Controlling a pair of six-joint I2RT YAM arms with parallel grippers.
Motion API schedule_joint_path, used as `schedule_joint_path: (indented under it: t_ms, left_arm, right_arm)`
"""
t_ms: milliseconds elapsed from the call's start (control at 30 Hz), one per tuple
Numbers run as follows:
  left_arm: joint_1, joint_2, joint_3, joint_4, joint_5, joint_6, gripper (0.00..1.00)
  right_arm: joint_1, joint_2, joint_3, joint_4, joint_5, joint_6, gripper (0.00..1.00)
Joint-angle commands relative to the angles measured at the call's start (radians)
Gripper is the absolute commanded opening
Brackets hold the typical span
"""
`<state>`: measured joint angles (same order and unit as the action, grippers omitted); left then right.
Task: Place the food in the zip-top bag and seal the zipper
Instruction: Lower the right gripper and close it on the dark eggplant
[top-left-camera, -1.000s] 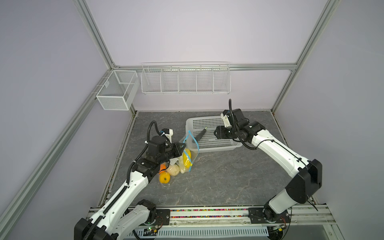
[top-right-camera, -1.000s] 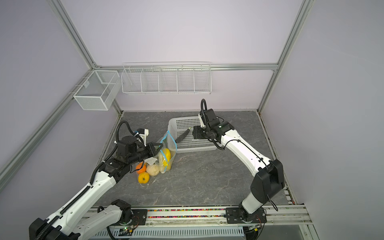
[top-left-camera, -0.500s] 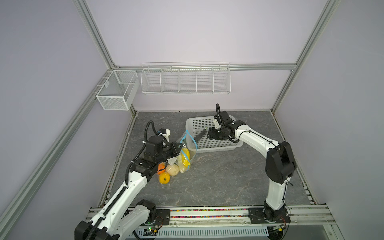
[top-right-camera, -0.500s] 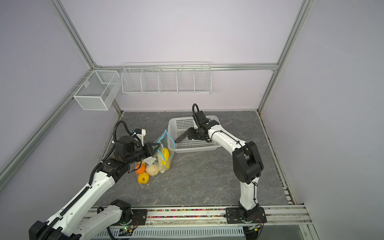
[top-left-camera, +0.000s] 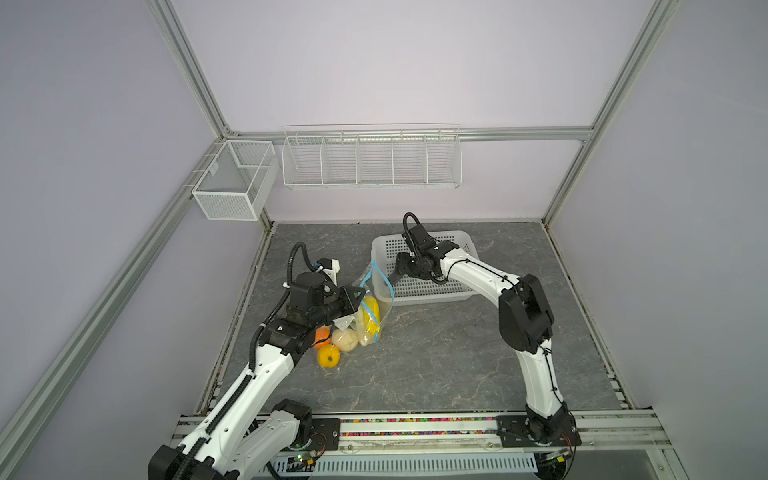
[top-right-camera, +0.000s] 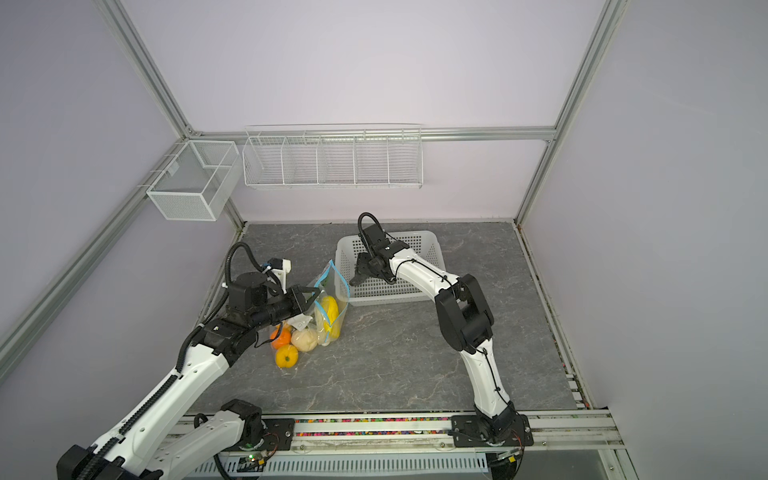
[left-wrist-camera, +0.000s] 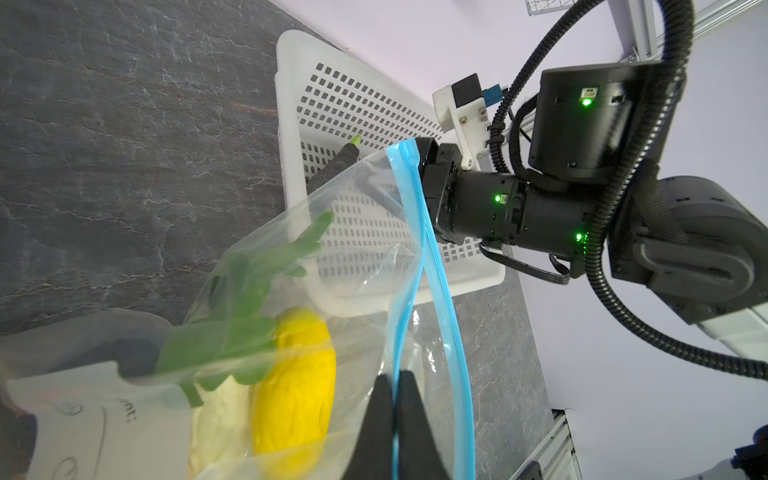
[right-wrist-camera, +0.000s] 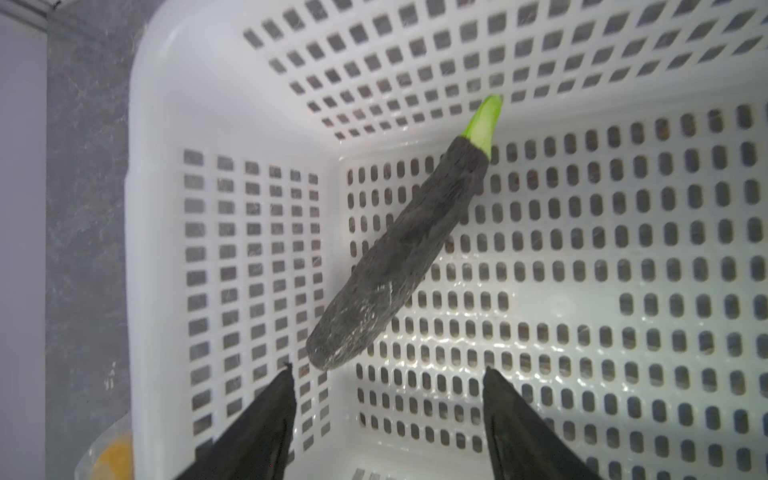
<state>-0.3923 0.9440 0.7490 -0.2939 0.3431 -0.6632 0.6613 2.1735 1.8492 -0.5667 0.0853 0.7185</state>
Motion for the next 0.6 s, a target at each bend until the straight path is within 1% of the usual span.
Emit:
schedule_joint_path:
  t_ms: [0, 133, 333, 500, 567]
  left_arm:
    - [0.008, -0.007, -0.023, 0.019, 0.019, -0.01, 0.0]
    - [0.009, -0.003, -0.021, 0.023, 0.024, -0.004, 0.0]
    - [0.01, -0.014, -0.023, 0.024, 0.031, -0.009, 0.0]
    - [0.01, -0.031, -0.031, 0.025, 0.029, -0.017, 0.0]
    - [0.01, -0.035, -0.034, 0.024, 0.027, -0.02, 0.0]
  right_arm:
    - [0.007, 0.069, 0.057, -0.03, 0.082, 0.049, 0.73]
    - [0.02, 0.14, 0.161, -0.087, 0.116, 0.035, 0.73]
    - [0.029, 0.214, 0.256, -0.142, 0.179, 0.023, 0.74]
    - [0.032, 0.274, 0.323, -0.174, 0.178, 0.021, 0.74]
    - [0.033, 0.293, 0.34, -0.176, 0.171, 0.02, 0.72]
